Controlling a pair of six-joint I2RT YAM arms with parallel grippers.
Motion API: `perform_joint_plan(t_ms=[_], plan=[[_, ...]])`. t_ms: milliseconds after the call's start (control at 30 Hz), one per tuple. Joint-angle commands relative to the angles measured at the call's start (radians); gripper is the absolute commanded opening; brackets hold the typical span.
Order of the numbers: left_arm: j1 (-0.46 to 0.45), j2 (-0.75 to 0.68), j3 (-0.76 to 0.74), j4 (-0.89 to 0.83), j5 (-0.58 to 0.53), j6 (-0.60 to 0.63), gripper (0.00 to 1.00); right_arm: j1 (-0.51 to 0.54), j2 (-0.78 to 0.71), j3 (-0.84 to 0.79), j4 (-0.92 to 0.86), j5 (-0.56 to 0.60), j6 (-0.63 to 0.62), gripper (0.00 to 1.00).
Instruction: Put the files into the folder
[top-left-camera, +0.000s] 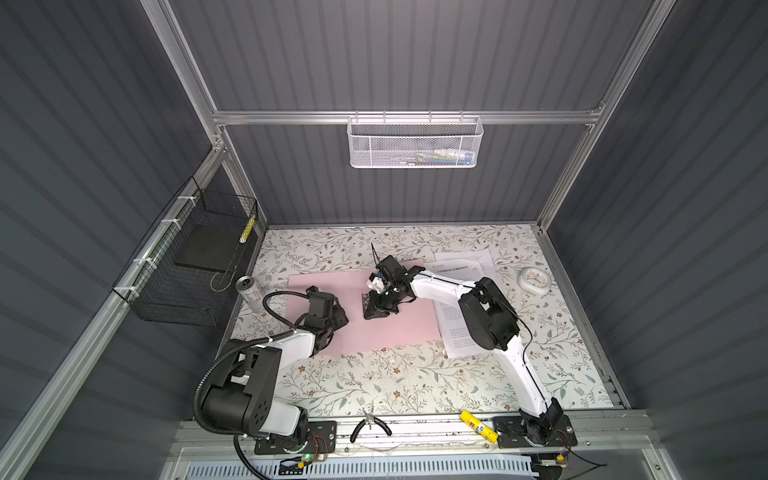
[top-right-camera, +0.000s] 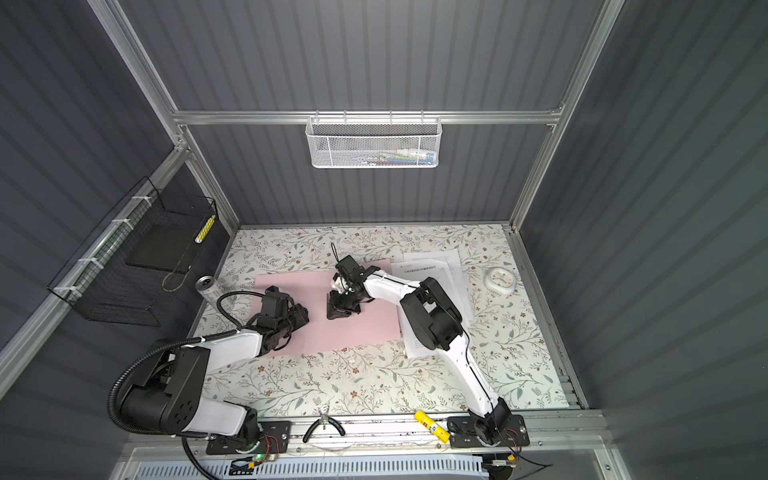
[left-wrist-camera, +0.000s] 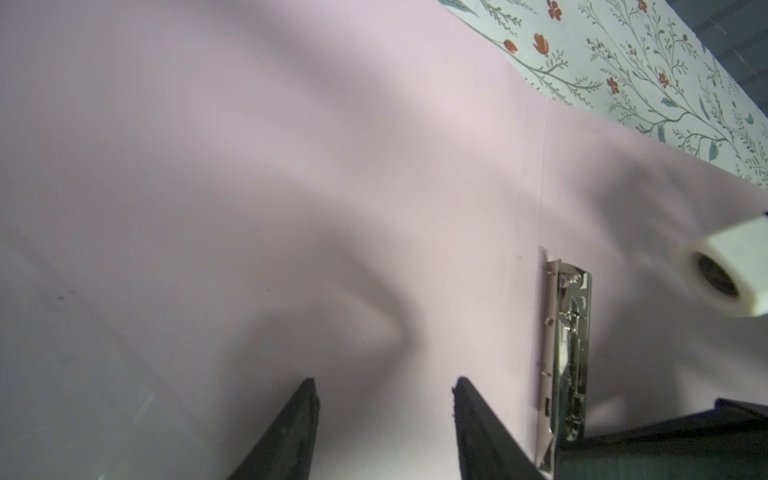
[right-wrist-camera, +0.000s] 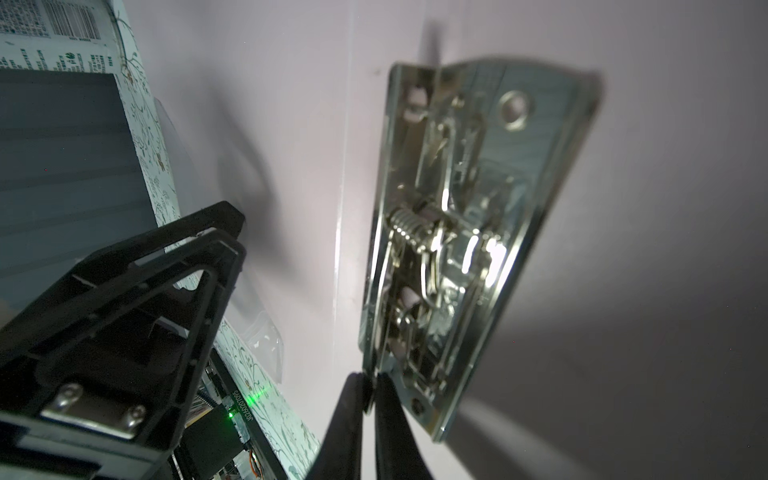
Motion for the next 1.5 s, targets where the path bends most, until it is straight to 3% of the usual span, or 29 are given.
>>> perform_joint_plan(t_ms=[0,400,733,1000,1267,1467], plan=[[0.006,0.027,-0.021,-0.045,-0.004,-0.004,0.54,0.007,0.028,0.010,-0.018,0.016,0.003,0.09],[0.014,0.155,0.083,-0.145,0.006,0.011,0.43,-0.011,0.046,-0.023,-0.055,0.039,-0.004,0.01],[0.019,0.176,0.096,-0.157,0.013,0.011,0.43,-0.020,0.163,0.094,-0.314,0.212,-0.088,0.00],[0.023,0.197,0.116,-0.183,0.010,0.005,0.44,-0.025,0.162,0.052,-0.323,0.266,-0.117,0.00],[0.029,0.200,0.118,-0.191,0.007,0.003,0.45,-0.064,0.066,-0.081,-0.152,0.090,-0.080,0.00],[0.029,0.202,0.120,-0.191,0.006,0.003,0.45,-0.085,-0.012,-0.175,0.031,-0.085,0.024,0.00]])
